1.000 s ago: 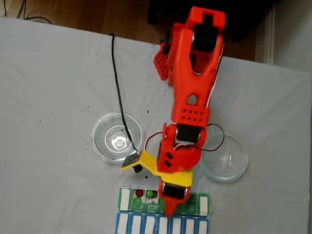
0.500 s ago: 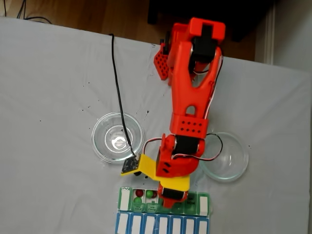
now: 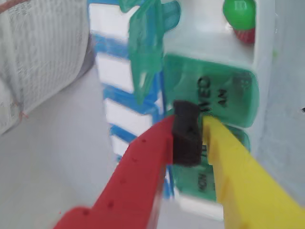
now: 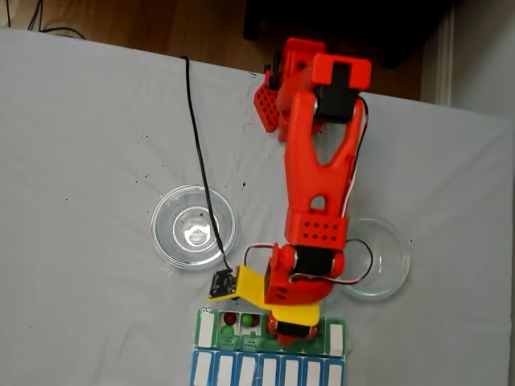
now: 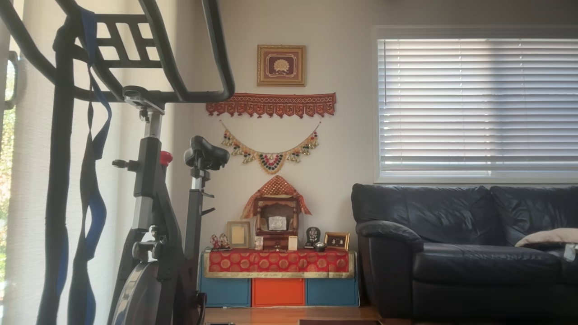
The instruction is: Sort medicines into box.
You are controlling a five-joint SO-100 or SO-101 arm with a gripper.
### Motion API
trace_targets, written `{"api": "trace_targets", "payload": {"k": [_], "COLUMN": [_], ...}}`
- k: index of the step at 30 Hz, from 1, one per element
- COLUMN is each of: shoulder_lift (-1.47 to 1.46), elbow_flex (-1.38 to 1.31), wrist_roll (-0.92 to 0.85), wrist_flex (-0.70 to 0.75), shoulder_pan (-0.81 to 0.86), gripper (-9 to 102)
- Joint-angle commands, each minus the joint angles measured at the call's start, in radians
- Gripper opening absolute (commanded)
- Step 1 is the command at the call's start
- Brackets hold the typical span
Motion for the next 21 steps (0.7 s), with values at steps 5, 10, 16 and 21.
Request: {"api": "trace_targets", "payload": {"k": [5, 10, 16, 21], "shoulder_lift": [-0.132, -0.035, 0.218, 0.316], "elbow_flex": [-0.164, -0.107, 0.133, 0.278], "wrist_roll": [0.034, 0.009, 0.009, 0.038], "wrist_flex": [0.152, 0.081, -0.198, -0.463], "shoulder_pan": [-0.006, 0.003, 0.021, 0.040], "gripper": [1, 2, 2, 1]}}
